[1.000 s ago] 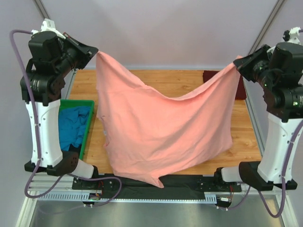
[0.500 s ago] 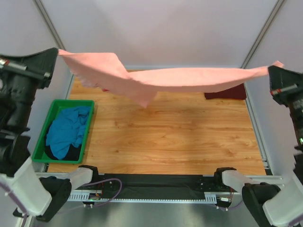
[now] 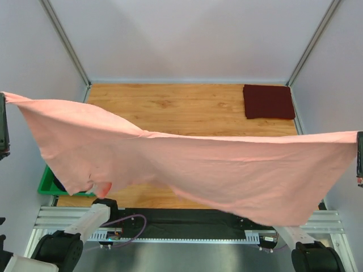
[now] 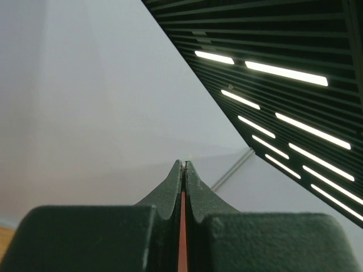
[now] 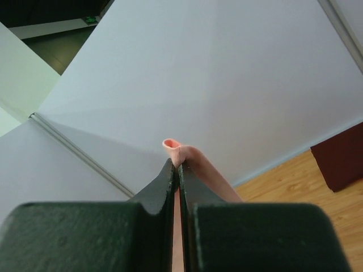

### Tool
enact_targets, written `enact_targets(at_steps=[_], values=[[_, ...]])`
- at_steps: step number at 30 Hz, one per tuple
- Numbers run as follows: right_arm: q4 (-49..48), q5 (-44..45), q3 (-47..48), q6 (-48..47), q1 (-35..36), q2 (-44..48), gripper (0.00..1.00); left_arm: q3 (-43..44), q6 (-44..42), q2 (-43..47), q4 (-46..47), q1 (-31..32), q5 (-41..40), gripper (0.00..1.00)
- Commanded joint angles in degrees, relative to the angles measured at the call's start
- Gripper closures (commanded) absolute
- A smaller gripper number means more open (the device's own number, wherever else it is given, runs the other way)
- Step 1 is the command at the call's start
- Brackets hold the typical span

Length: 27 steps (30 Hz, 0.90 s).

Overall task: Fold and stack the t-shirts
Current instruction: Flatten the tshirt out

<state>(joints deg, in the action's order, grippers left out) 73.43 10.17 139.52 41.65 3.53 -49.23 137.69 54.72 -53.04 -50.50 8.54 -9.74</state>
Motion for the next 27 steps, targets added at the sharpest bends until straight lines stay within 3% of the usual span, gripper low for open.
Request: enact_targets(at_steps=[1,5,7,10,11,15,19,22,27], values=[[-4.51,6.95,-0.92,-2.71,1.65,-4.9,1.0,-0.32,-3.73,-6.97,5.66,-0.27,-2.04,1.0],[-13.29,11.97,-8.28,-3.94,2.97,-8.51,1.0,-0.92,-5.24,-14.63,6.82,-0.27,-3.18,1.0],[-16.99,11.36,-12.06,-4.03,2.97,-10.96,1.0,-7.82,-6.63,-16.39,9.53,-0.27,-1.7,1.0],[-21.65,10.22,-24.87,-4.99,2.97,-11.94,1.0,-18.55,-7.26,-18.32,15.6,-0.27,1.55,1.0],[-23.57,10.22,-33.53,-5.17,2.89,-10.98,1.0,-20.86,-7.69,-19.11,16.56,-0.27,2.52,1.0],[-40.77,11.71,-56.91,-5.88,2.62,-8.51,1.0,-33.42,-8.4,-23.77,24.1,-0.27,4.73,1.0],[-52.57,12.33,-70.77,-5.61,1.4,-13.6,1.0,-45.73,-13.22,-31.66,35.62,-0.27,3.15,1.0],[-62.69,10.05,-76.22,-6.41,0.17,-21.32,1.0,-46.2,-17.7,-41.13,41.62,-0.36,3.67,1.0],[-67.28,3.19,-72.21,-7.02,-2.56,-37.93,1.0,-38.29,-18.16,-53.74,39.33,-0.54,5.25,1.0]])
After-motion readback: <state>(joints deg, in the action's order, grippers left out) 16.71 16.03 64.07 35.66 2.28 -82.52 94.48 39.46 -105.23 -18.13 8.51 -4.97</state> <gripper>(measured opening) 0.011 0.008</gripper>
